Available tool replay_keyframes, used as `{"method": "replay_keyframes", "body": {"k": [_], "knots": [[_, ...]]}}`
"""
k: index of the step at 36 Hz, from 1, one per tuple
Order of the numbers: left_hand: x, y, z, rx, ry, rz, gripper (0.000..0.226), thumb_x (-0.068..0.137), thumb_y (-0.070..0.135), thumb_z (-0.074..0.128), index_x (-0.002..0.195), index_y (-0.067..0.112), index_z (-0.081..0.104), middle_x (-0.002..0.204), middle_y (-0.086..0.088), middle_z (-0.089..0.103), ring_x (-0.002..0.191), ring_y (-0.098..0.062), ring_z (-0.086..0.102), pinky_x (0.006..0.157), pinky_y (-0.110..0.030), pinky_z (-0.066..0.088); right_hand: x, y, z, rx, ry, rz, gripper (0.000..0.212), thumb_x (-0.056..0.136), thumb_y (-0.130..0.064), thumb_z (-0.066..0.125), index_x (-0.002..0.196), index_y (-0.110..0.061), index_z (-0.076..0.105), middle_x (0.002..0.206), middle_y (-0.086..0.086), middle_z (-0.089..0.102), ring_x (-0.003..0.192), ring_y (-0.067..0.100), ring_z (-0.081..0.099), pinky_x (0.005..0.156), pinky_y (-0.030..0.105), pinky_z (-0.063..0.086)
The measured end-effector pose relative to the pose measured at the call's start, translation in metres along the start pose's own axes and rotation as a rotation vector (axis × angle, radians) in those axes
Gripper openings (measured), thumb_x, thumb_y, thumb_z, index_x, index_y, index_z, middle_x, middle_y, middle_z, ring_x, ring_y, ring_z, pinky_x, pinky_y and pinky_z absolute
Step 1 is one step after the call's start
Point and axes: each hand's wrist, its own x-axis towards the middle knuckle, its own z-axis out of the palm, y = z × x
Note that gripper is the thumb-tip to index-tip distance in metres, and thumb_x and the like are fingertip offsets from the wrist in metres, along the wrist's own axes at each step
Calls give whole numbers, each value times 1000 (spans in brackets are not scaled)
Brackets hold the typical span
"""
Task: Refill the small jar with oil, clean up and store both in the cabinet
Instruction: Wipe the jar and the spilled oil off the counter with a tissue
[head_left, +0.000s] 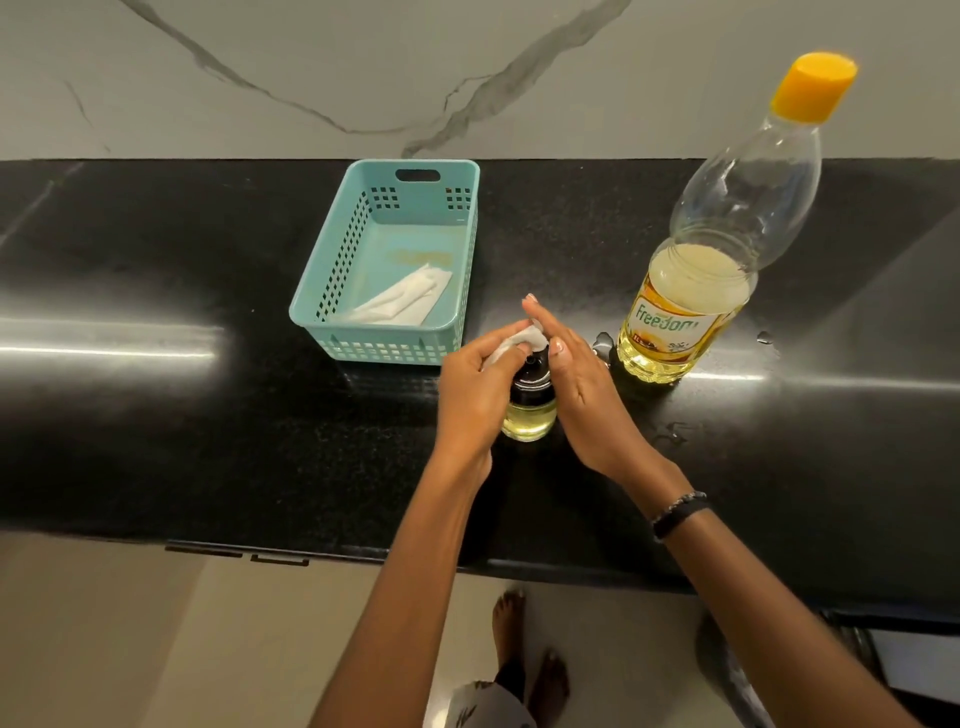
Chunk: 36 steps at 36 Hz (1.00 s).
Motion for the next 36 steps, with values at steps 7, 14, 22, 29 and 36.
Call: {"method": "replay_keyframes", "body": {"k": [7, 14, 22, 29, 36], "knots": [[5, -1, -13, 291, -187, 85, 33, 99, 21, 48, 130, 23, 59, 126, 7, 64, 116, 0, 57, 101, -22, 45, -1, -2, 2, 1, 12, -2, 44, 104, -35, 18, 148, -38, 18, 149, -21, 24, 133, -19, 16, 106, 6, 14], [0, -8, -12, 243, -285, 18, 37, 104, 21, 32, 137, 31, 46, 140, 6, 50, 130, -4, 44, 111, -33, 35, -2, -2, 3, -33, 21, -10, 44, 104, -37, 15, 147, -42, 14, 156, -12, 23, 133, -18, 14, 110, 17, 16], [4, -7, -2, 405, -2, 287, 24, 99, 18, 48, 112, 16, 69, 98, 12, 69, 92, 7, 63, 83, -12, 47, -3, -1, 5, -28, 57, -13, 46, 104, -34, 17, 150, -34, 17, 156, -11, 23, 138, -10, 17, 113, 22, 18], [-12, -21, 8, -64, 124, 78, 32, 103, 28, 38, 126, 20, 60, 121, 7, 66, 116, -4, 58, 105, -31, 43, -4, -5, 7, -63, 90, 15, 46, 104, -35, 16, 150, -34, 13, 157, -10, 21, 139, -6, 16, 113, 20, 16], [-64, -59, 22, 76, 244, 169, 44, 104, 18, 36, 147, 26, 34, 151, 11, 37, 137, 3, 32, 116, -27, 28, -7, -7, 9, -93, 150, 17, 50, 102, -39, 14, 151, -29, 12, 159, -8, 17, 144, 1, 14, 119, 36, 18]]}}
